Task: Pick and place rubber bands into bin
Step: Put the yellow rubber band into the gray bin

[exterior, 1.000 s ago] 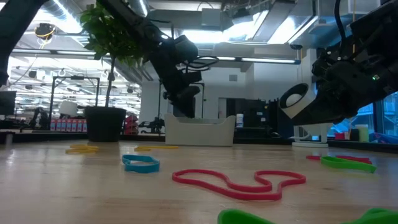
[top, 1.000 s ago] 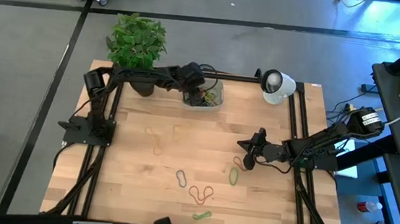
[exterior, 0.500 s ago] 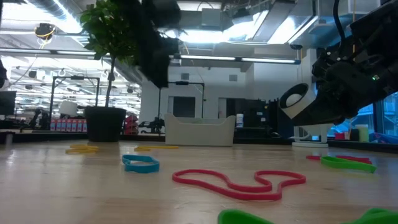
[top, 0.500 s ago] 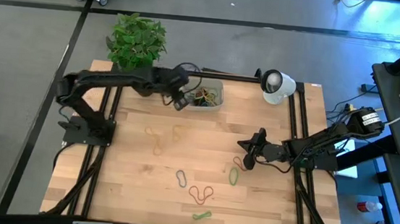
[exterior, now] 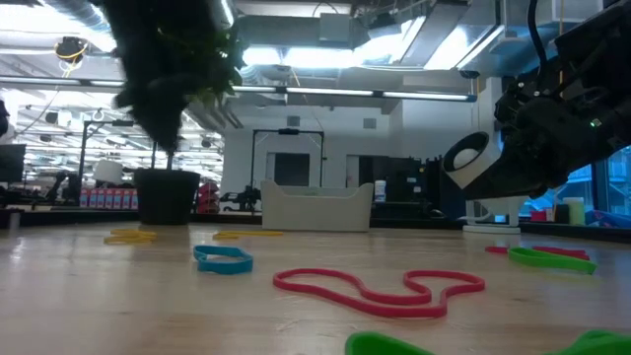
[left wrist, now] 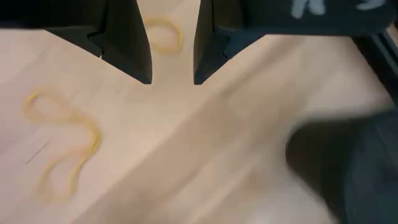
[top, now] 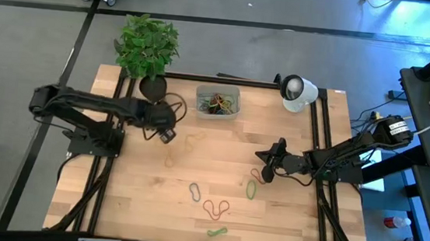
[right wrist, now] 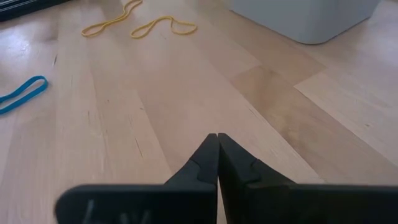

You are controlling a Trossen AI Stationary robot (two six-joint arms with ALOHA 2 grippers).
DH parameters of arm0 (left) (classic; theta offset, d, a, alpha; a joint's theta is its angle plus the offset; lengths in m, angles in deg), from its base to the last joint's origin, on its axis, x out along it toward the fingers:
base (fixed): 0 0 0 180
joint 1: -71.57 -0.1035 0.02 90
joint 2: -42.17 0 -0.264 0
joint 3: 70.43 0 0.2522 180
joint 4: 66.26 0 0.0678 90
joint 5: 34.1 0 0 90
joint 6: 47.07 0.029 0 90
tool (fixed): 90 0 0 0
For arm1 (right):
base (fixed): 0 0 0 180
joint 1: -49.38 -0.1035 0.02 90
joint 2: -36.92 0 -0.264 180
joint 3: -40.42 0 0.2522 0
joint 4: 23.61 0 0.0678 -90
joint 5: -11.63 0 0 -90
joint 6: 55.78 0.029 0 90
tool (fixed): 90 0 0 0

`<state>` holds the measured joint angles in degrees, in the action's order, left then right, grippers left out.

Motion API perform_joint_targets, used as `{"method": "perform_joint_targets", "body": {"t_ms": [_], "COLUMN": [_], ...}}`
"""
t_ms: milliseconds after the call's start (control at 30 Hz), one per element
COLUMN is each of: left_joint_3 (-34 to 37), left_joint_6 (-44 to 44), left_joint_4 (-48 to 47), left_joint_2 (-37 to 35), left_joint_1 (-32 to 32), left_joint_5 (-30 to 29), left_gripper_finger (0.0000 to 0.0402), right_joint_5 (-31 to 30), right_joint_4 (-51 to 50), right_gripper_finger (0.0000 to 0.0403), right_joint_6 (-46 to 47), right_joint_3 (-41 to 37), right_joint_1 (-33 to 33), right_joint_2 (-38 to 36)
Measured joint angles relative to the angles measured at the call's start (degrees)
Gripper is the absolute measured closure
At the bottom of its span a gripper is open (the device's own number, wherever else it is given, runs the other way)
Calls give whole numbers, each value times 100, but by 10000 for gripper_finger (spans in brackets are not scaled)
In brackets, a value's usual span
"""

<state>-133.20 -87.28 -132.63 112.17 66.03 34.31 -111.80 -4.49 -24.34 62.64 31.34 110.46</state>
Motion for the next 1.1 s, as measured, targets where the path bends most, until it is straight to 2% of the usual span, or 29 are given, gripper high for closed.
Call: {"method": "perform_joint_targets", "body": {"t_ms": [133, 300, 433, 833, 1100], "left_joint_3": [764, 1565, 1922, 1965, 1952], "left_joint_6": [-791, -1212, -1261, -1210, -1147], "left_joint_4": [95, 717, 1199, 1437, 1629], "left_joint_2": [-38, -9, -7, 88, 643], "left_joint_1": [260, 463, 483, 480, 480], "left_joint_5": [77, 229, 367, 213, 208], "left_gripper_finger": [292, 291, 296, 302, 302], "right_joint_5": [0, 0, 0, 0, 0], "right_joint_4": [0, 0, 2, 4, 21], "right_gripper_finger": [399, 399, 399, 399, 399], "right_joint_6": [0, 2, 2, 2, 4], "right_joint_3": [-1, 1, 1, 1, 1], "right_joint_1": [0, 2, 2, 2, 2], "right_joint_2": [-1, 0, 2, 1, -1]}}
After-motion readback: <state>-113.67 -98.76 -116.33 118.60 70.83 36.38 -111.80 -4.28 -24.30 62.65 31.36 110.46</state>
